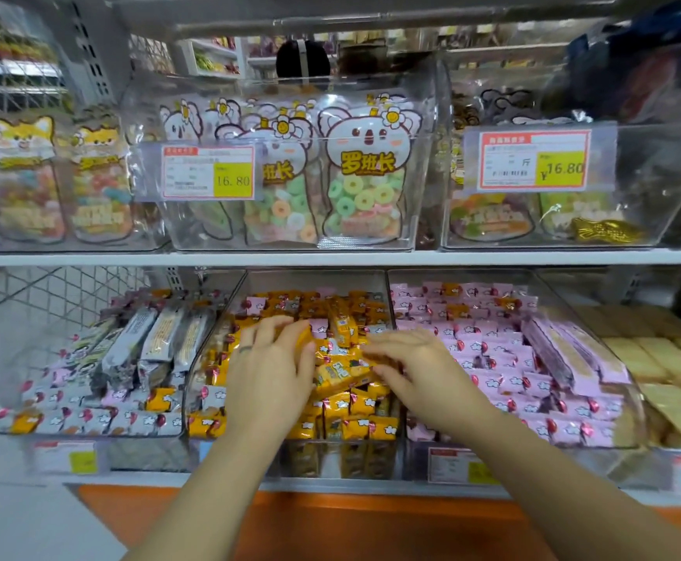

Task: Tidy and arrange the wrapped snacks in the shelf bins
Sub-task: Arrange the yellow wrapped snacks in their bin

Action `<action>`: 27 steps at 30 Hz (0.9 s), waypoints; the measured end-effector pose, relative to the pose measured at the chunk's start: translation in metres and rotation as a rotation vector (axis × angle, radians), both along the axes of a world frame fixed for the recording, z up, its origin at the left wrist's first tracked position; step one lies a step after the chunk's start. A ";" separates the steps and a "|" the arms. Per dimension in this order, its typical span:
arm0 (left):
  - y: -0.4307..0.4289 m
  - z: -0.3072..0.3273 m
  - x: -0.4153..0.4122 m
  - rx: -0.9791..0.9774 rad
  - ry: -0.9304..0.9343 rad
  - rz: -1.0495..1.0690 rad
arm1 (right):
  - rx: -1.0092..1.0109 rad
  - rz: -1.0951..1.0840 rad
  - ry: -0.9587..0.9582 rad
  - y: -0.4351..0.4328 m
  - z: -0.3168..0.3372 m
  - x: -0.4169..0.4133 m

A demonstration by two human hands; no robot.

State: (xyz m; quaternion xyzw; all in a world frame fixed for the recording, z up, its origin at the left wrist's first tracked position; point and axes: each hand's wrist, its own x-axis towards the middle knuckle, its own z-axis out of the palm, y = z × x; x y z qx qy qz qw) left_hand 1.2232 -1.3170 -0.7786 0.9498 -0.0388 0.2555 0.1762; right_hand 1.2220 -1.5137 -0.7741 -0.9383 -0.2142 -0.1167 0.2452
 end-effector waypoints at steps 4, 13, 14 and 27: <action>-0.028 0.002 0.004 -0.014 -0.004 -0.084 | 0.092 -0.212 0.023 -0.032 0.001 0.013; -0.084 -0.003 0.023 0.048 0.141 -0.298 | -0.001 -0.503 0.079 -0.085 -0.013 0.069; -0.086 -0.004 0.025 0.048 0.155 -0.301 | -0.013 -0.524 0.073 -0.087 -0.016 0.076; -0.084 -0.007 0.030 0.059 0.206 -0.344 | -0.133 -0.679 0.145 -0.093 -0.023 0.110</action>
